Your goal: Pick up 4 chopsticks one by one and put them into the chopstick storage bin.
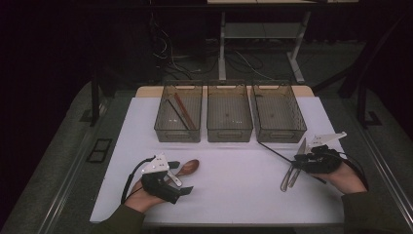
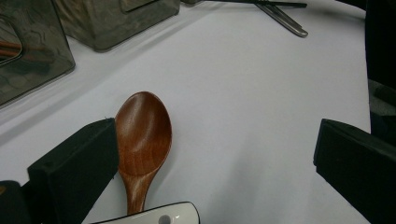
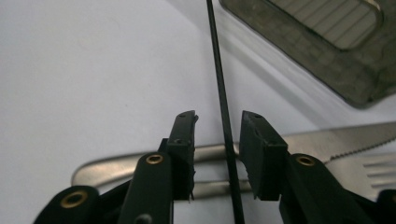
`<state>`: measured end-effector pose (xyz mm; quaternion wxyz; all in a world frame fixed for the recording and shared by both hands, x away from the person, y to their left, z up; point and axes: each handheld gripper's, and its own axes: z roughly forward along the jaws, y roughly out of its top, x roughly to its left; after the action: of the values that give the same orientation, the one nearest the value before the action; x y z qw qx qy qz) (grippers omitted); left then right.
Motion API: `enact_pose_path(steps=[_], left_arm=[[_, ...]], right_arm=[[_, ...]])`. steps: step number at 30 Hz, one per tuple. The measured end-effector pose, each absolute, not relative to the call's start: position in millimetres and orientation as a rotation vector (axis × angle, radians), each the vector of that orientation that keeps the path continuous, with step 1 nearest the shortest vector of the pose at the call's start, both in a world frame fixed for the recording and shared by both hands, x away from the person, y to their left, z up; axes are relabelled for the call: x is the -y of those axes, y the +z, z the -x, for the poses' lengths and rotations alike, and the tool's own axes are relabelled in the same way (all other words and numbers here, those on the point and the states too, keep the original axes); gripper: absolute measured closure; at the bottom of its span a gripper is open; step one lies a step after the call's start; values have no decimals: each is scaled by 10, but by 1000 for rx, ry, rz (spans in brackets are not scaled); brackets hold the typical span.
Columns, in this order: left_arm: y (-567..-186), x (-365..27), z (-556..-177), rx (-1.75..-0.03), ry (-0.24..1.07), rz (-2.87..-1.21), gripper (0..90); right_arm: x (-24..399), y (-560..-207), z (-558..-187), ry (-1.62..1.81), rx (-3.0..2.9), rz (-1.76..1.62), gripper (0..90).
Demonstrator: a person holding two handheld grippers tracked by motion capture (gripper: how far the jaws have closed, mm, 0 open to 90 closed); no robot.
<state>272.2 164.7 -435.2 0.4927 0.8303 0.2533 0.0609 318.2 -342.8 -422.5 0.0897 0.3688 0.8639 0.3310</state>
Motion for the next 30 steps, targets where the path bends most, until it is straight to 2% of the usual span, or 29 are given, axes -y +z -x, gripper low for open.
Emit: enact_pose_path(steps=[13, 30], left_arm=[[-4357, -1643, -2723, -608, 145, -2024, 0], [-4359, -1639, -2722, -604, 143, -2026, 0]], right_arm=[[3539, -4372, -3251, 936, -2604, -1118, 776], [3504, -4401, -3253, 934, -2641, -1077, 833]])
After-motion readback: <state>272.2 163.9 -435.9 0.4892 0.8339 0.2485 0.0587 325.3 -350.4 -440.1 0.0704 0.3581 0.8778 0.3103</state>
